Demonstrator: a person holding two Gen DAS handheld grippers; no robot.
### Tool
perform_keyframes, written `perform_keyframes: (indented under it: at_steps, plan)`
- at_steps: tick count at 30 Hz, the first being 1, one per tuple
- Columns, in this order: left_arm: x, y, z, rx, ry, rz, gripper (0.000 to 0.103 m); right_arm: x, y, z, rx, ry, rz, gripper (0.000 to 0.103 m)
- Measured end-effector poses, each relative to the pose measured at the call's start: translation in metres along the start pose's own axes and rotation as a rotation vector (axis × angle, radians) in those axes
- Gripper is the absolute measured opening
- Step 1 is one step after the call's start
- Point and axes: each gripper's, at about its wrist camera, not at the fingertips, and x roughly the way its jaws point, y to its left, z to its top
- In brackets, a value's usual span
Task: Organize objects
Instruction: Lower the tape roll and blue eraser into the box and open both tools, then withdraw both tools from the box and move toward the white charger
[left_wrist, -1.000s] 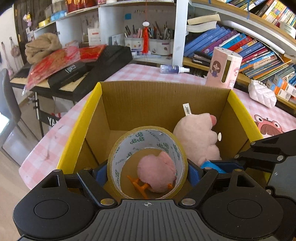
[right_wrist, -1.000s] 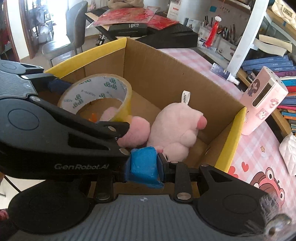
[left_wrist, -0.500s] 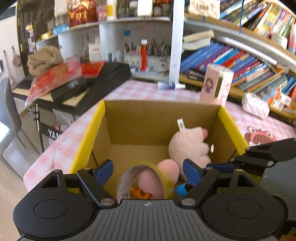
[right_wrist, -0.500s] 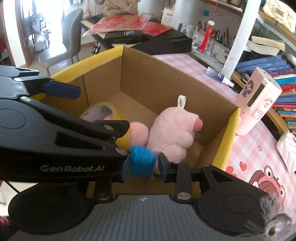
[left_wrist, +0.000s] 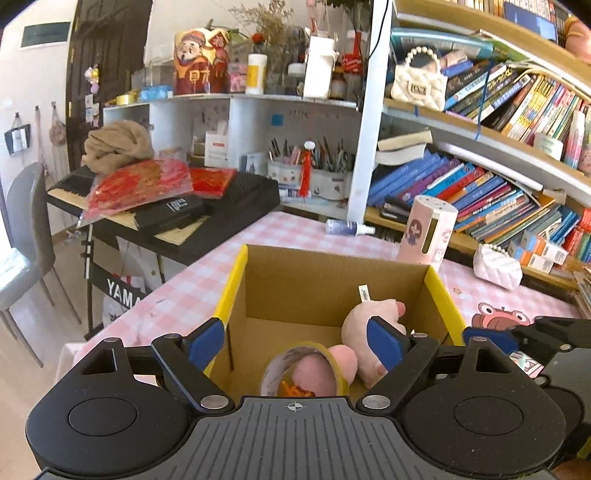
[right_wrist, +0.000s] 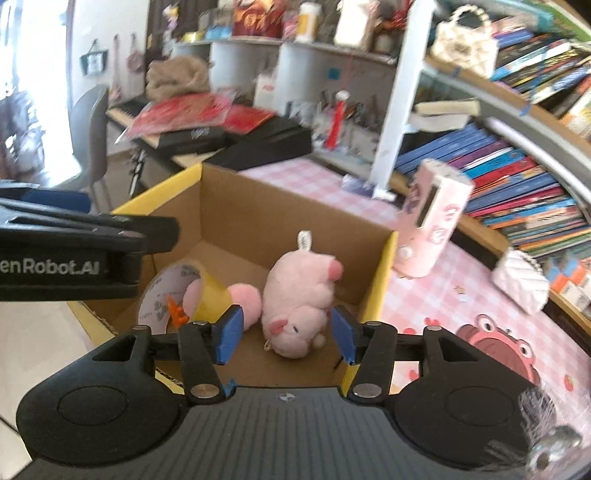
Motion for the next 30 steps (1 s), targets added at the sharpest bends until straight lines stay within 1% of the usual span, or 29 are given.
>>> perform_keyframes:
  at_steps: [2, 7, 12, 17, 22, 23, 24, 30]
  plan:
    - [-0.008, 0.004, -0.003, -0.006, -0.011, 0.003, 0.087, -0.008, 0.002, -0.002, 0.017, -0.026, -0.025, 0.056]
    - [-0.023, 0.015, -0.013, -0.024, -0.014, 0.003, 0.087, -0.030, 0.009, -0.010, 0.056, -0.073, -0.097, 0.058]
    - [-0.039, 0.025, -0.025, -0.029, -0.013, 0.007, 0.087, -0.047, 0.019, -0.022, 0.083, -0.087, -0.159, 0.064]
    - [-0.055, 0.037, -0.044, -0.031, 0.023, 0.017, 0.087, -0.062, 0.030, -0.038, 0.135, -0.058, -0.207, 0.073]
    - [-0.073, 0.046, -0.066, -0.019, 0.064, 0.049, 0.088, -0.074, 0.042, -0.061, 0.201, 0.014, -0.224, 0.074]
    - [-0.076, 0.048, -0.070, -0.018, 0.072, 0.056, 0.090, -0.076, 0.045, -0.063, 0.206, 0.021, -0.227, 0.074]
    - [-0.079, 0.049, -0.073, -0.019, 0.080, 0.060, 0.092, -0.079, 0.048, -0.067, 0.211, 0.027, -0.230, 0.074]
    - [-0.096, 0.053, -0.090, -0.001, 0.107, 0.065, 0.093, -0.097, 0.063, -0.084, 0.220, 0.034, -0.235, 0.077]
